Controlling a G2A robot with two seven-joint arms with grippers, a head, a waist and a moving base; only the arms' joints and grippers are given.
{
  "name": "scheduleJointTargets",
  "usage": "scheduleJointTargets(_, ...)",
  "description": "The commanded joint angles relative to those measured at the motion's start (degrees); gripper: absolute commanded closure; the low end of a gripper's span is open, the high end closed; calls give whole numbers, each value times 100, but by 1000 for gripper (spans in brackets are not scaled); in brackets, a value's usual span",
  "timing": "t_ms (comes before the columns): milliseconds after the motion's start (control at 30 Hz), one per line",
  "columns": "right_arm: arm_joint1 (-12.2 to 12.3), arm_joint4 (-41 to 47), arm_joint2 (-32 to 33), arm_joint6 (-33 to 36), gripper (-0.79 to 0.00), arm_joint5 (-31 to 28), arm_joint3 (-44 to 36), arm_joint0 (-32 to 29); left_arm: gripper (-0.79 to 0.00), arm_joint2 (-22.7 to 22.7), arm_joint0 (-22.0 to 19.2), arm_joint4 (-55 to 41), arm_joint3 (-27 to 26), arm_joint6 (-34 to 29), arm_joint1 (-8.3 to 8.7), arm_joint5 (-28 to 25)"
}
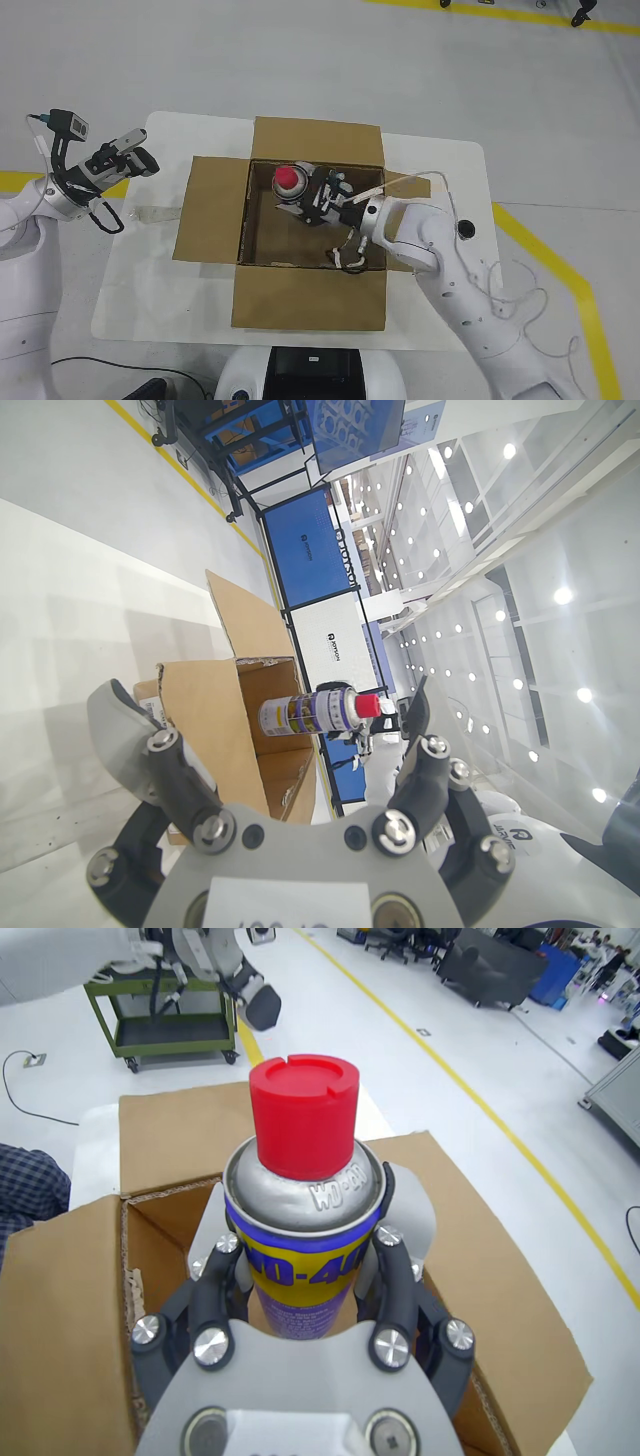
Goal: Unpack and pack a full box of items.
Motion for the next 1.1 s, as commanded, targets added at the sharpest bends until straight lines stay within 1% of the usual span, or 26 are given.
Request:
scheduleJointTargets(0,43,-103,142,-188,0,-18,-173,-191,-785,0,0,0,0,0,0,0)
scheduleJointTargets(200,169,-351,565,-611,0,-16,-738,-806,-785,0,0,0,0,0,0,0)
scheduleJointTargets(300,230,-460,755,-625,0,-55,-974,-1089,-785,0,0,0,0,0,0,0)
scheduleJointTargets(367,264,-464,926,-611,0,35,-1120,-1270,-785,0,0,0,0,0,0,0)
scheduleJointTargets(600,367,-364,1417,-849,0,92,-1478,-1872,-785,0,0,0,0,0,0,0)
scheduleJointTargets(1067,381,-361,1455,-856,0,66,-1522,-1931,-785,0,0,0,0,0,0,0)
